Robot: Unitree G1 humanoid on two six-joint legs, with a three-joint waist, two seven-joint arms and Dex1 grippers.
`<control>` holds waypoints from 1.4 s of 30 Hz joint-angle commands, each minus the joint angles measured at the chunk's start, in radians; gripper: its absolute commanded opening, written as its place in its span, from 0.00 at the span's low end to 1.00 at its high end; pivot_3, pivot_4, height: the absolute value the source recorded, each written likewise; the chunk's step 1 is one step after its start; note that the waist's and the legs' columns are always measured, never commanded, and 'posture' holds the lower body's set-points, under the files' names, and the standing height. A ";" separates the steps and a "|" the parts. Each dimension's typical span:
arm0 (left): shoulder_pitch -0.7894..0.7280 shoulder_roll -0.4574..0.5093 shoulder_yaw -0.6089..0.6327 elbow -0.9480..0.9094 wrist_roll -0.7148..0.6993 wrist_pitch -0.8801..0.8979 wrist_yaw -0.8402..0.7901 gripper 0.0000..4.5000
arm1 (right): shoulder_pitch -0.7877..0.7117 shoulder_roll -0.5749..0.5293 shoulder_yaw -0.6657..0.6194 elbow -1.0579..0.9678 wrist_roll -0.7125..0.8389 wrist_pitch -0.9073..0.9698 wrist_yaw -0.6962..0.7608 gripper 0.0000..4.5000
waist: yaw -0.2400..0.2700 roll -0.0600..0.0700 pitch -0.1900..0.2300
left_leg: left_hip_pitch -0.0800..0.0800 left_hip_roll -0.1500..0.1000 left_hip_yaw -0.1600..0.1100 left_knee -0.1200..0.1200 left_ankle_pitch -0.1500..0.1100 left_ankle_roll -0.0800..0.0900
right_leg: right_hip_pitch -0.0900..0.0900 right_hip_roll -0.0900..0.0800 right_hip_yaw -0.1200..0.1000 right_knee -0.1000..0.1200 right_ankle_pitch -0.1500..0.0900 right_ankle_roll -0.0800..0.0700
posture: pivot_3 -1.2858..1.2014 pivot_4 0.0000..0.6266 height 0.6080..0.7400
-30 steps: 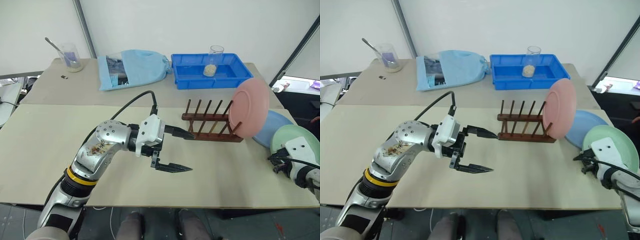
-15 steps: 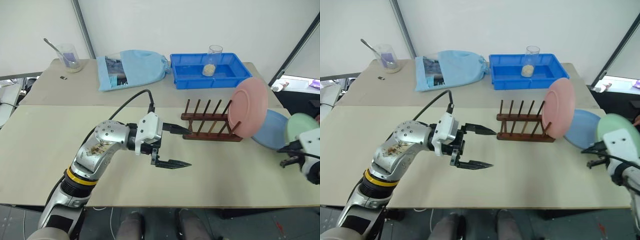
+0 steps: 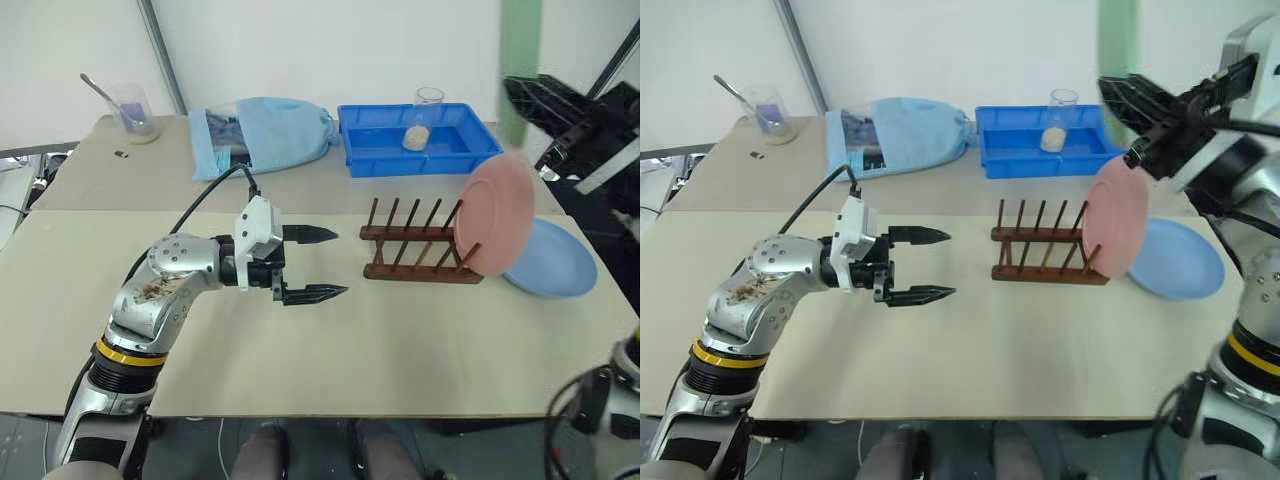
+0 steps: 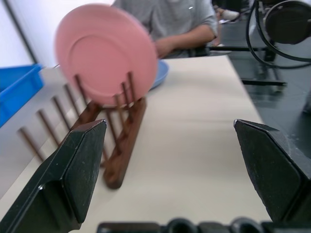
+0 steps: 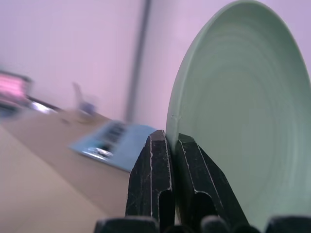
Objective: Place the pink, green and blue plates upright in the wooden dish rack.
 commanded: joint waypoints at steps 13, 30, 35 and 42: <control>0.009 -0.009 0.026 -0.051 -0.039 -0.018 -0.002 1.00 | 0.162 -0.029 -0.119 0.105 0.442 0.140 -0.175 0.01 | 0.008 0.000 0.000 | -0.001 0.000 0.000 0.003 0.000 0.001 | 0.000 0.001 0.000 0.000 -0.002 0.004 | 0.52 0.24 1.00; -0.023 -0.023 0.042 -0.049 -0.081 0.009 0.004 1.00 | 0.183 -0.070 -0.036 0.203 0.413 0.134 -0.178 0.01 | 0.007 0.000 0.000 | -0.002 0.000 0.000 0.002 0.000 0.001 | 0.000 0.001 0.001 0.000 -0.002 0.007 | 0.52 0.24 1.00; -0.026 -0.028 0.043 -0.046 -0.079 0.000 0.013 1.00 | 0.159 -0.066 -0.024 0.243 0.410 0.149 -0.211 0.01 | 0.006 0.000 0.000 | -0.001 0.000 0.000 0.002 0.000 0.001 | -0.001 0.001 0.001 0.000 -0.002 0.007 | 0.52 0.24 1.00; -0.026 -0.029 0.041 -0.046 -0.076 -0.004 0.021 1.00 | 0.143 -0.069 -0.008 0.251 0.382 0.140 -0.240 0.24 | 0.007 0.000 0.000 | -0.002 0.000 0.000 0.002 0.000 0.001 | 0.000 0.001 0.001 0.000 -0.002 0.007 | 0.52 0.24 1.00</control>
